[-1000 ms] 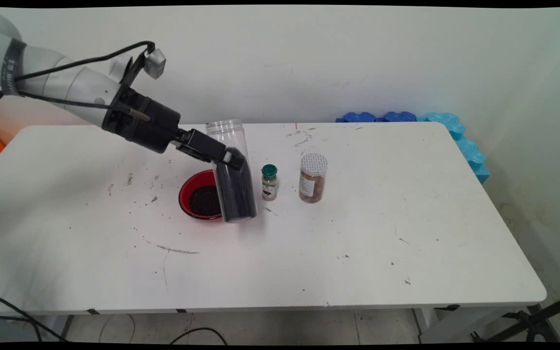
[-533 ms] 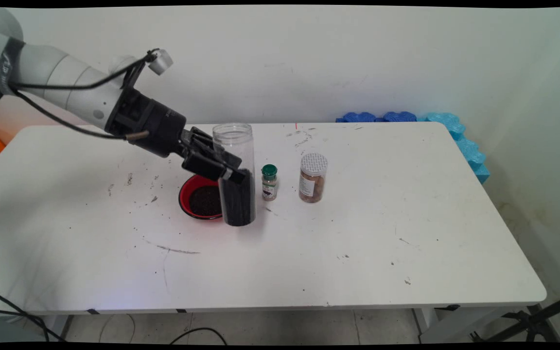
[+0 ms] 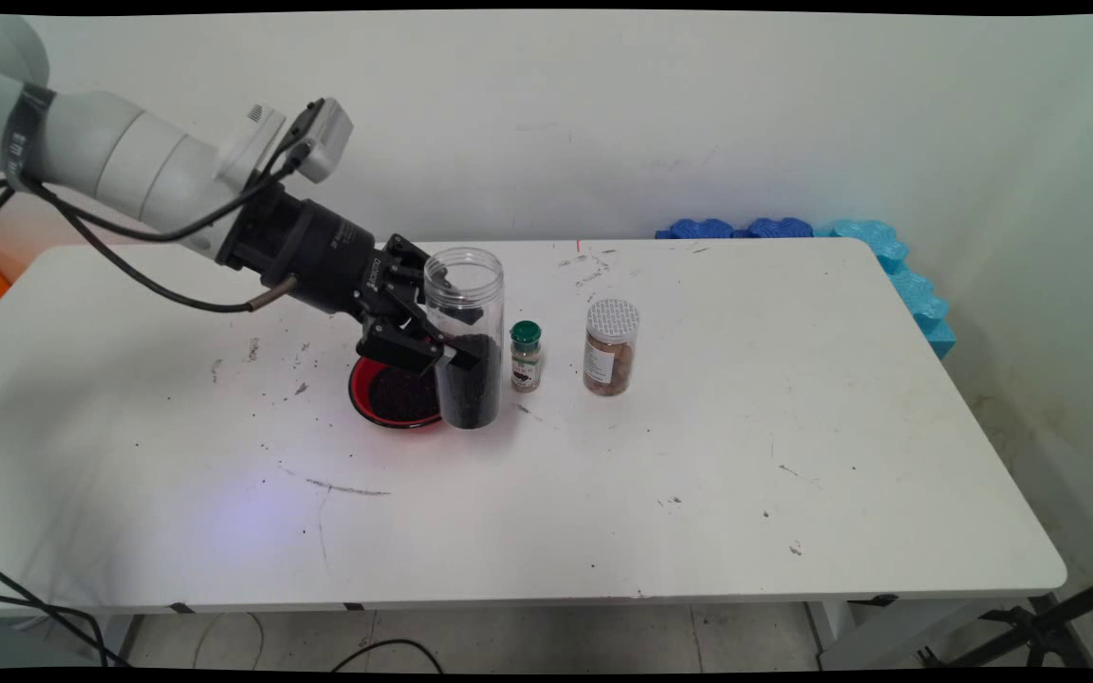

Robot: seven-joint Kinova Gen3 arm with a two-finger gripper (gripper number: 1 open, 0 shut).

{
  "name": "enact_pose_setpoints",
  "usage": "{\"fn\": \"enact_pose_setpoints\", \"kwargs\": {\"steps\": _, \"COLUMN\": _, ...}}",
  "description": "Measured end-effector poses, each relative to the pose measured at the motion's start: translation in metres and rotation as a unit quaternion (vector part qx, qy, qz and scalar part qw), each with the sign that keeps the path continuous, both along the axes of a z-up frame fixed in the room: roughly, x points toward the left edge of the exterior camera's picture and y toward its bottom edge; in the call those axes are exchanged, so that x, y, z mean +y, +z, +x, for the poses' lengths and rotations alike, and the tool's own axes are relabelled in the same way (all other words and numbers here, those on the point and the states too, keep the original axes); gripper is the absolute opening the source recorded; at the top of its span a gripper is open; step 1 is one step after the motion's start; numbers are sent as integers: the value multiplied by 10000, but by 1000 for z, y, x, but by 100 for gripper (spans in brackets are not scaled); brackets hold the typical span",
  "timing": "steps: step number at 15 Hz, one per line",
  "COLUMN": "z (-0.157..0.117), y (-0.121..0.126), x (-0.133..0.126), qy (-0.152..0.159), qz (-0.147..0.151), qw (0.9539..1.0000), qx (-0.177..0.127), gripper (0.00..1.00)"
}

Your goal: Place the picked object on the table

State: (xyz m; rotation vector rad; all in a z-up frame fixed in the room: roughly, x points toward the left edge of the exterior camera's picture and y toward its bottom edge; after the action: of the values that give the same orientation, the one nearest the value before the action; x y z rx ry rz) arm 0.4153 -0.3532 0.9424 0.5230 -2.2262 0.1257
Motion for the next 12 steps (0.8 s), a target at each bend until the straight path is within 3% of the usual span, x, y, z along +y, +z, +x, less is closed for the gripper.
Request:
{"fn": "enact_pose_setpoints", "kwargs": {"steps": 4, "z": -6, "y": -3, "x": 3, "qy": -37, "qz": -182, "qw": 9997, "qx": -125, "gripper": 0}}
{"fn": "enact_pose_setpoints", "kwargs": {"steps": 12, "z": -29, "y": -30, "x": 0, "qy": 410, "qz": -69, "qw": 9991, "qx": 22, "gripper": 0}}
